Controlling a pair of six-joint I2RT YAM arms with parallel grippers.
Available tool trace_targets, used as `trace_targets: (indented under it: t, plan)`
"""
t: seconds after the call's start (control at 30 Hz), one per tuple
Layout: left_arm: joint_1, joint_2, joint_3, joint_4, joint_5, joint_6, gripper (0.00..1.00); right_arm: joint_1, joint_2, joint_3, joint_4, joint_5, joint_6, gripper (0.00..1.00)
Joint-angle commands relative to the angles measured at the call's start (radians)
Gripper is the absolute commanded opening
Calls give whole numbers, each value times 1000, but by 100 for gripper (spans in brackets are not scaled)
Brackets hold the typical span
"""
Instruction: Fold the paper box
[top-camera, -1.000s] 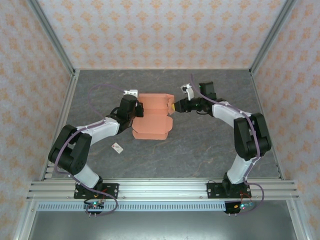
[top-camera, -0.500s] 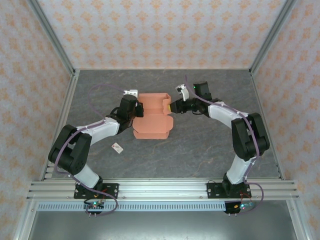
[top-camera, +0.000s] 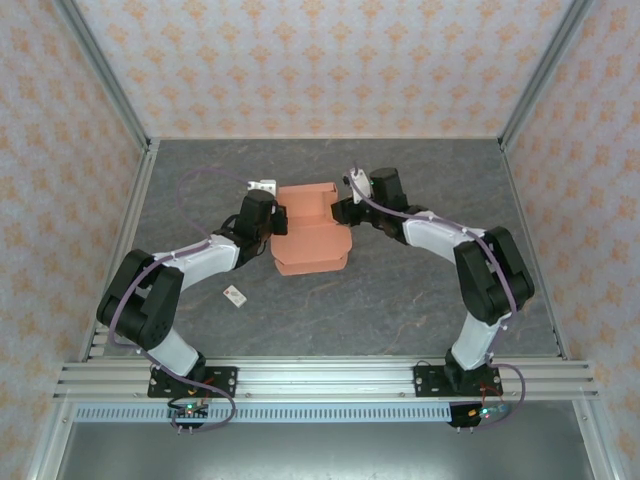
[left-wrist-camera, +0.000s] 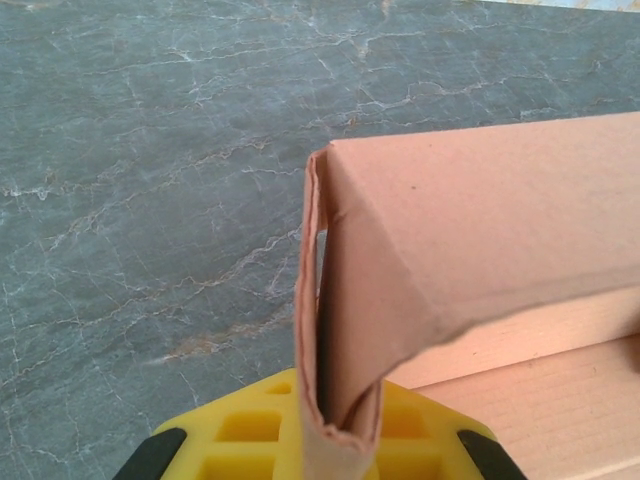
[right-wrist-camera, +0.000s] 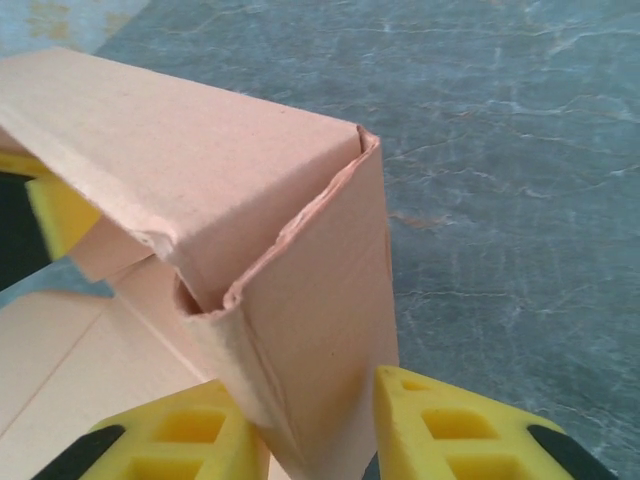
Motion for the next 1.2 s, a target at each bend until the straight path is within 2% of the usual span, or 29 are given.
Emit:
trace_targets:
  t: [0.0, 0.2, 0.33, 0.5, 0.73, 0.83, 0.93, 1.17]
  plan:
    - [-9, -24, 20, -19, 10, -3, 0, 27, -39, -20, 62, 220, 1, 29]
    - [-12, -16, 26, -24, 2, -10, 0, 90, -46, -22, 59, 449, 34, 23]
    - [-20, -10, 32, -25, 2, -20, 0, 155, -19, 27, -1, 641, 84, 20]
    - [-29, -11, 35, -29, 4, -28, 0, 207, 19, 79, -57, 813, 165, 17]
    - [-33, -15, 37, -31, 4, -28, 0, 280, 83, 165, -144, 1073, 199, 13]
    - [-32, -13, 36, -30, 0, -29, 0, 288, 98, 174, -161, 1115, 234, 13]
    - [-33, -8, 40, -31, -3, -30, 0, 287, 97, 167, -155, 1099, 246, 14]
    - [-33, -5, 44, -42, -18, -28, 0, 283, 71, 162, -145, 995, 213, 23]
